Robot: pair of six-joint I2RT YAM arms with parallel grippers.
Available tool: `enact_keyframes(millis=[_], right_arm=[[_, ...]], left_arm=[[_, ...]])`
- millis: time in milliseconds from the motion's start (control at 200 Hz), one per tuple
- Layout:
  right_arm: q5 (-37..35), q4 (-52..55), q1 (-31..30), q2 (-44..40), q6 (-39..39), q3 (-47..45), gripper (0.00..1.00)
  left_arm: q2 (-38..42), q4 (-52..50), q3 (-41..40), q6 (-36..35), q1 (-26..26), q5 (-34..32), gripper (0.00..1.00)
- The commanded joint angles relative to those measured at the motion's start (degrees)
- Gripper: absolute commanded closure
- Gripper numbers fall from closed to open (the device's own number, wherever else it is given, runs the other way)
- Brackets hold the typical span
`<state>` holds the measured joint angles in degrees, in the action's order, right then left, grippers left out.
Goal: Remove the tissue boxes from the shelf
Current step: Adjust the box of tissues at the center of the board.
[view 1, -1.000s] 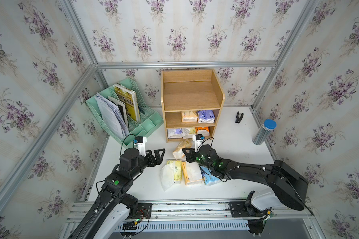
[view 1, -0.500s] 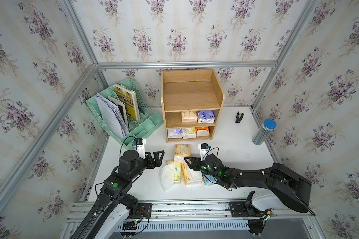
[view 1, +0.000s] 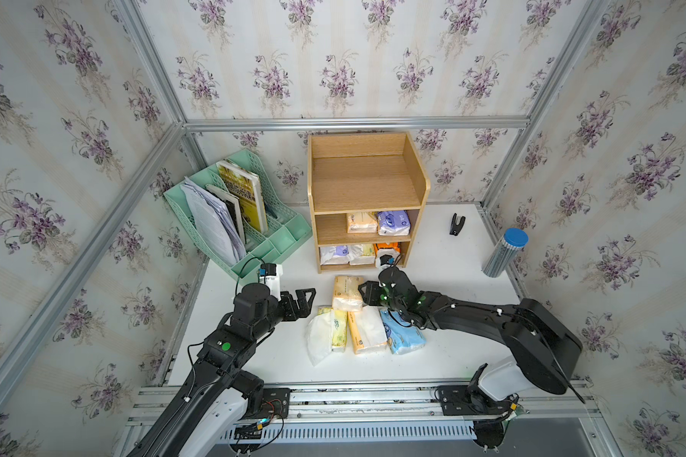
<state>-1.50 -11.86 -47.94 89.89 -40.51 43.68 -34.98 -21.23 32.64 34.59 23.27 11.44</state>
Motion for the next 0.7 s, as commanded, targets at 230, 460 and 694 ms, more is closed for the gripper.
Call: enact_keyframes(millis=[230,460,694], right_arm=[[8.4,-3.8,-2.6,11.3,-1.3,8.6,0.52],[7.7,-3.8,-2.7,15.8,-2.5,12.1,0.55],[5.0,-3.8,-3.1,16.7,-1.5,12.3,0.58]], left_arm=[[1.6,-0.7,-0.1,-2.3,0.0,-2.3,0.01],[0.9,-0.6,-0.4,-2.4,0.0,-2.4,0.01],[0.3,-0.3,-1.2,-2.7,0.0,-3.4,0.01]])
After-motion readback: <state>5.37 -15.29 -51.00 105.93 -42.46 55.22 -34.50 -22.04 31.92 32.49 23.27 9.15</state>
